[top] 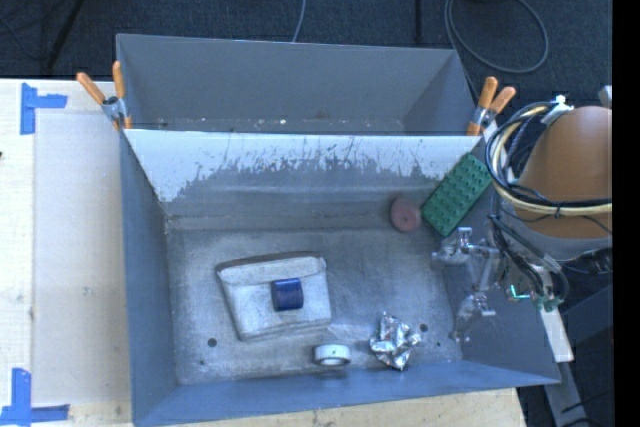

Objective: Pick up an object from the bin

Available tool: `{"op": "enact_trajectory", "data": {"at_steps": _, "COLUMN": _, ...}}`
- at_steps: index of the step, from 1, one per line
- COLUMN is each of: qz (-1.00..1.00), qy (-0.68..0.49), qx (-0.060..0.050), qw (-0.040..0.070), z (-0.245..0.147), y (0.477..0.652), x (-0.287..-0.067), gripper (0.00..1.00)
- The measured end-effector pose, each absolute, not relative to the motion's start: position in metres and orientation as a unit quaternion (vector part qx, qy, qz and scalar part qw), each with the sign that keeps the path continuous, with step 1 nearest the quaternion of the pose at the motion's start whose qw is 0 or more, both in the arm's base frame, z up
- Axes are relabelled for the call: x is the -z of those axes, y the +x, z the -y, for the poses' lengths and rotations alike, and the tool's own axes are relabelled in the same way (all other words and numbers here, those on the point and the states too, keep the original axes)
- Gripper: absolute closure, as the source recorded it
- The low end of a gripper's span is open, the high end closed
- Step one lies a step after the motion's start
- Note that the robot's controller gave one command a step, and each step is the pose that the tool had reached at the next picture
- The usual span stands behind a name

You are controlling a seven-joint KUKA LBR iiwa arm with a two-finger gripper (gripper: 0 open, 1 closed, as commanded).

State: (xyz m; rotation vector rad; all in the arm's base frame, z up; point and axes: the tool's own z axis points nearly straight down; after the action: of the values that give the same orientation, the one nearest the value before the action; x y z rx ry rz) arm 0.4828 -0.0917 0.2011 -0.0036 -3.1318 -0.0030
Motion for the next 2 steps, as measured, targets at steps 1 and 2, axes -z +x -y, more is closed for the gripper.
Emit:
{"op": "enact_trajectory", "data": {"at_steps": 1, "qz": 1.000, "qy": -0.025, "qx": 0.001, "qw": 0.005, "z": 0.080, "y": 0.471, "x": -0.127, "gripper": 0.00}}
{"op": "enact_trajectory", "data": {"at_steps": 2, "qz": 1.000, "qy": 0.024, "qx": -0.001, "qw": -0.009, "z": 0.062, "y": 0.477, "x": -0.073, "gripper": 0.00}}
